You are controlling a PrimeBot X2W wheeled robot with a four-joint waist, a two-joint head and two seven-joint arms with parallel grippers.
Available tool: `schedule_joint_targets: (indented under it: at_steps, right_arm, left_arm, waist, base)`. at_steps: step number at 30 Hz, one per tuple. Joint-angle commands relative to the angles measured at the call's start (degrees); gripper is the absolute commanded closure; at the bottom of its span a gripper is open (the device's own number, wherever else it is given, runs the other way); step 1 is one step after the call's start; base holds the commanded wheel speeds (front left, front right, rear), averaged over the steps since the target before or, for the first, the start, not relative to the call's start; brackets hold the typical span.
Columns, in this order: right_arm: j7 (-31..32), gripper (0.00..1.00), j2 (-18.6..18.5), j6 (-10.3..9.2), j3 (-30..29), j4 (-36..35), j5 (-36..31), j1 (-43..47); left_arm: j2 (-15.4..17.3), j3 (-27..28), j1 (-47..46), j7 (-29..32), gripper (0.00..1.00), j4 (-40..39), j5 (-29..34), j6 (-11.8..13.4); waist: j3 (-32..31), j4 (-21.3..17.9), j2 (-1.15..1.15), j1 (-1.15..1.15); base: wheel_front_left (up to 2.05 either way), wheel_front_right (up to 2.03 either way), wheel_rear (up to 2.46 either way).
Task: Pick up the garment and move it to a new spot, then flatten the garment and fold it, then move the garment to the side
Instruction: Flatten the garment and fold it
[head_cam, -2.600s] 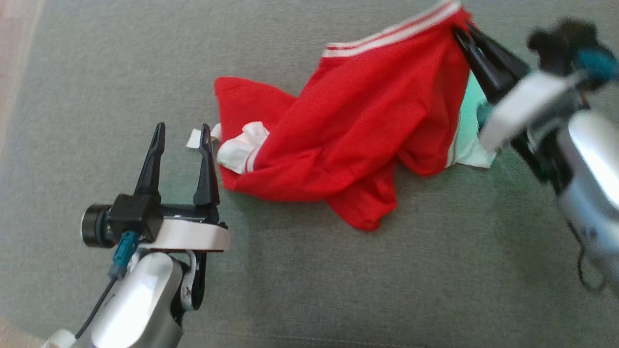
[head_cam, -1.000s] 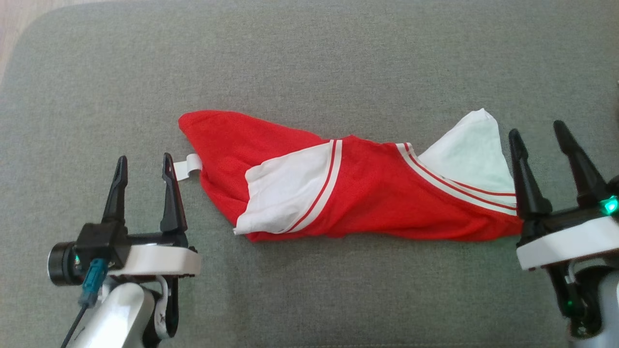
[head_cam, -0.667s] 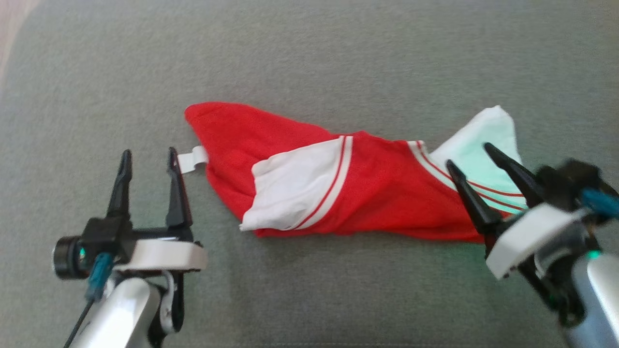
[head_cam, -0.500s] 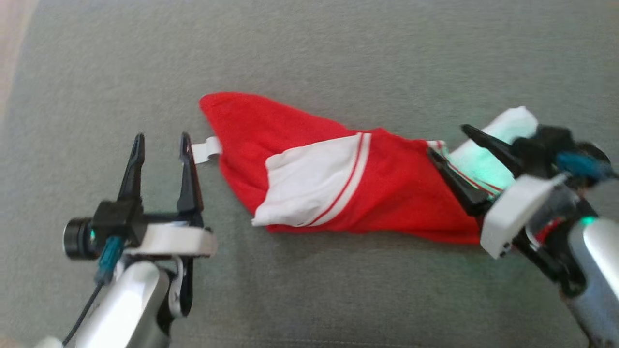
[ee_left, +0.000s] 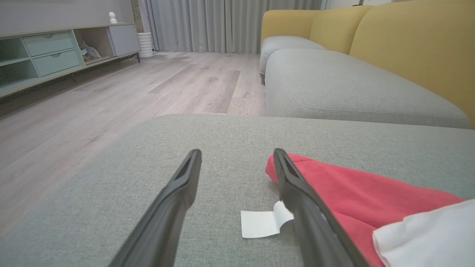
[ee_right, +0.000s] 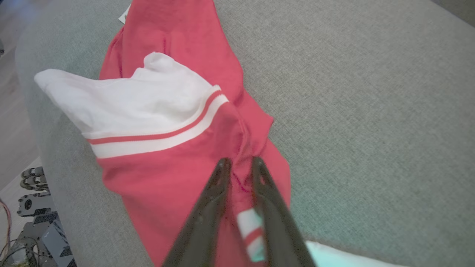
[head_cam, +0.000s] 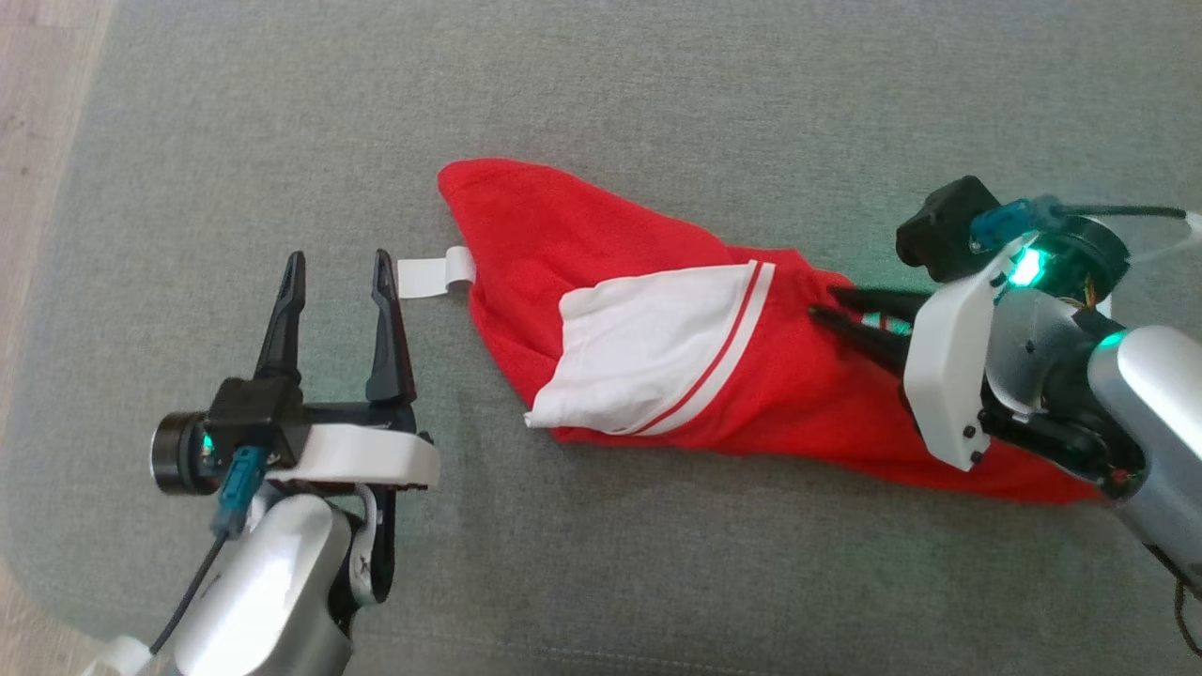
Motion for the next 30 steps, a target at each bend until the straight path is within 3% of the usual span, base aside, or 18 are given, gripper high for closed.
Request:
schedule_joint_targets:
  at_steps: [1, 6, 13, 18, 26, 27, 28, 30]
  right_arm:
    - [0.14, 1.0, -1.35, -0.04, -0.29, -2.04, 0.57, -0.04]
    - [-4.17, 1.0, -2.15, -0.04, -4.92, -4.31, 1.88, 1.86]
    - [-9.99, 1.0, -0.31, -0.04, -21.29, -3.06, 0.9, 13.96]
    - [-12.14, 1.0, 5.64, -0.04, -31.8, 0.07, -0.7, 26.13]
    - [-16.98, 1.0, 15.47, -0.04, -40.35, 4.61, -4.01, 38.31]
    - [-17.79, 0.74, 16.13, -0.04, -40.57, 4.88, -4.63, 38.87]
    - [-18.96, 0.0, 16.91, -0.04, -40.78, 4.88, -4.94, 39.1]
    - [-22.66, 0.0, 18.0, -0.04, -41.61, 4.59, -6.69, 38.71]
  left_arm:
    - [1.12, 2.49, -1.42, -0.6, 0.0, -1.34, -0.16, -0.06]
    - [1.34, 3.27, -0.75, -0.94, 0.0, -1.08, -0.33, 0.24]
    - [2.42, 3.86, 0.19, -0.8, 0.0, -1.71, -0.49, 0.7]
    - [2.98, 3.83, 0.33, -0.27, 0.0, -2.19, -0.55, 0.91]
    - [3.92, 3.83, 1.12, 0.44, 0.0, -2.88, -0.69, 1.38]
    - [4.04, 3.83, 1.25, 0.5, 0.0, -2.94, -0.73, 1.42]
    - [4.15, 3.85, 1.38, 0.59, 0.0, -3.0, -0.78, 1.47]
    - [4.32, 3.93, 1.68, 0.73, 0.0, -3.18, -0.9, 1.66]
  waist:
    - [-0.14, -0.22, 0.0, -0.01]
    - [-0.83, -1.72, 0.0, -0.01]
    - [-1.5, -4.5, 0.0, -0.01]
    - [-2.07, -5.43, 0.0, -0.01]
    - [-3.0, -6.6, 0.0, -0.01]
    - [-3.13, -6.7, 0.0, -0.01]
    - [-3.22, -6.8, 0.0, -0.01]
    - [-3.41, -7.03, 0.0, -0.01]
  base:
    - [0.0, 0.0, 0.0]
    - [0.0, 0.0, 0.0]
    - [0.0, 0.0, 0.0]
    - [0.0, 0.0, 0.0]
    - [0.0, 0.0, 0.0]
    - [0.0, 0.0, 0.0]
    - [0.0, 0.0, 0.0]
    - [0.0, 0.0, 0.0]
